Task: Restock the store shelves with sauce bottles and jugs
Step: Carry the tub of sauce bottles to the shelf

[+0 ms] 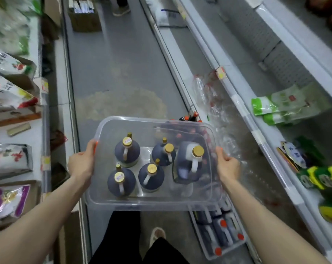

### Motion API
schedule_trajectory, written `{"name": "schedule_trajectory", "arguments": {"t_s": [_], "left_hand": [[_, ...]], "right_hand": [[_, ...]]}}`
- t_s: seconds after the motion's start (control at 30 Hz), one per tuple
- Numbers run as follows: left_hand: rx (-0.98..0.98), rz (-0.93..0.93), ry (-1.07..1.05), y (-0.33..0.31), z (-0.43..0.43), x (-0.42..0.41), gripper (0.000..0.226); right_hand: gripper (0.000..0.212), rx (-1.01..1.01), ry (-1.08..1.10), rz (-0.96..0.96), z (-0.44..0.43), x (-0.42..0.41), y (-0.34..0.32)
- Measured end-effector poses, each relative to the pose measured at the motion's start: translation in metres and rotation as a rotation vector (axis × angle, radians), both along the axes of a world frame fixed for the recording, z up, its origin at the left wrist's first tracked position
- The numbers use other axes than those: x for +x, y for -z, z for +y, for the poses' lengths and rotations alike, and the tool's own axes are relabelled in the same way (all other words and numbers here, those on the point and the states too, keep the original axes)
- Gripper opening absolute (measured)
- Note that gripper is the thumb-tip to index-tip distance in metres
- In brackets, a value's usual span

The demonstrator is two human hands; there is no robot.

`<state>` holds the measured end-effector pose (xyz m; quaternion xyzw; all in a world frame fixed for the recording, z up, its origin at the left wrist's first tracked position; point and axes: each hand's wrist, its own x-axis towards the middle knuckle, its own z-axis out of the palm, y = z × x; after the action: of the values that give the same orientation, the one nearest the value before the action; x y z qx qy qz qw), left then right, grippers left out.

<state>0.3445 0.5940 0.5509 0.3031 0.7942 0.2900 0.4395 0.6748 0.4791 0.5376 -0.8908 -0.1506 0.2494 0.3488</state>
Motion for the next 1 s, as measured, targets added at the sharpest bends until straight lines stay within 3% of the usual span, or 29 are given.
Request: {"name": "schedule_trajectory", "arguments": {"t_s": [0.47, 0.7, 1.0], "left_hand": [[0.000, 0.081, 0.094, 0.013, 0.316, 0.018, 0.055], [-0.055, 0.063, 0.145, 0.040, 0.465, 0.076, 0.058], [-0.140, 0.125, 0.390, 0.054, 0.643, 0.172, 0.063]], "right_hand": [[0.061, -0.073, 0.081, 0.041, 0.284, 0.011, 0.040], [0.058, -0.106, 0.166, 0.083, 0.403, 0.055, 0.068], [0.064, -0.170, 0.368, 0.177, 0.513, 0.106, 0.075]]}}
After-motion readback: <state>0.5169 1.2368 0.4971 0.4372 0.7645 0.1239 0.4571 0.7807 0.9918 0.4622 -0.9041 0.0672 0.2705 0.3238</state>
